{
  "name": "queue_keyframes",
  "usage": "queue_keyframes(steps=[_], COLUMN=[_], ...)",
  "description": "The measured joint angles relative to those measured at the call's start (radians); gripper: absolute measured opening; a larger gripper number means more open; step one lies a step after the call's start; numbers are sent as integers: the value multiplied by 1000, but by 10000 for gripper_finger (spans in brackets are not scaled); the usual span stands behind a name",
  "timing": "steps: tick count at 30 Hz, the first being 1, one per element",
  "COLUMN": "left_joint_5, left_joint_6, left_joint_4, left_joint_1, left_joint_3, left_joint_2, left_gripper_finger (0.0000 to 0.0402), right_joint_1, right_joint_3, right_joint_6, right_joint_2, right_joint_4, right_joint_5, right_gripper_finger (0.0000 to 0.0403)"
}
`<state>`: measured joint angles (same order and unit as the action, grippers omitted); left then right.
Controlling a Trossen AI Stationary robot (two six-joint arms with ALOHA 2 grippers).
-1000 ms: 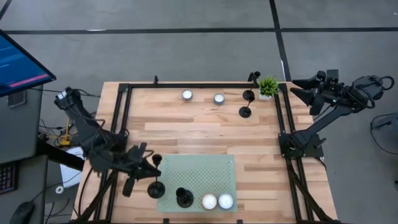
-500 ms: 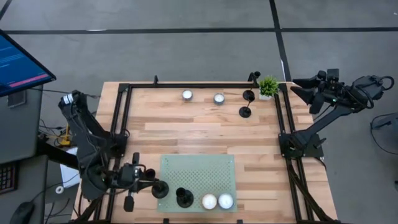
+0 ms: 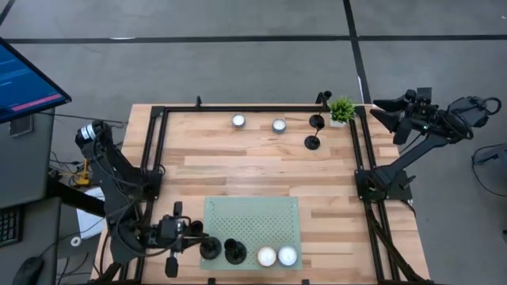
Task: Stock candles on shelf
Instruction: Put the black candle holder on the shelf
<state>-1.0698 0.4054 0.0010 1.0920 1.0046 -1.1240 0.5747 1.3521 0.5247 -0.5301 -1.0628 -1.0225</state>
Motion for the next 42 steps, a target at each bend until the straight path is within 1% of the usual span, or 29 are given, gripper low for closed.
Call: queue_keyframes(steps=[3,16,25,32,42], left_joint_5=[-1,31,26,17,16], left_joint_6=[1,37,47,29,17], left_joint_4=[26,34,35,38,34], left_joint_1=[2,-1,-2,-1,-2], left_joint_3=[0,0,-1,-1,-2], left_joint_2=[-1,-6,-51,-55,-57], left_gripper_finger=[14,14,14,15,45], right_joint_1=[0,0,0,0,0], right_joint_3=[0,0,0,0,0], right_joint_6=[0,0,0,0,0], right_joint_2=[0,0,0,0,0], right_joint_4=[-3,-8,-8,-7,-7], right_joint_5=[0,0,0,0,0], right_gripper_finger=[228,228,228,228,228])
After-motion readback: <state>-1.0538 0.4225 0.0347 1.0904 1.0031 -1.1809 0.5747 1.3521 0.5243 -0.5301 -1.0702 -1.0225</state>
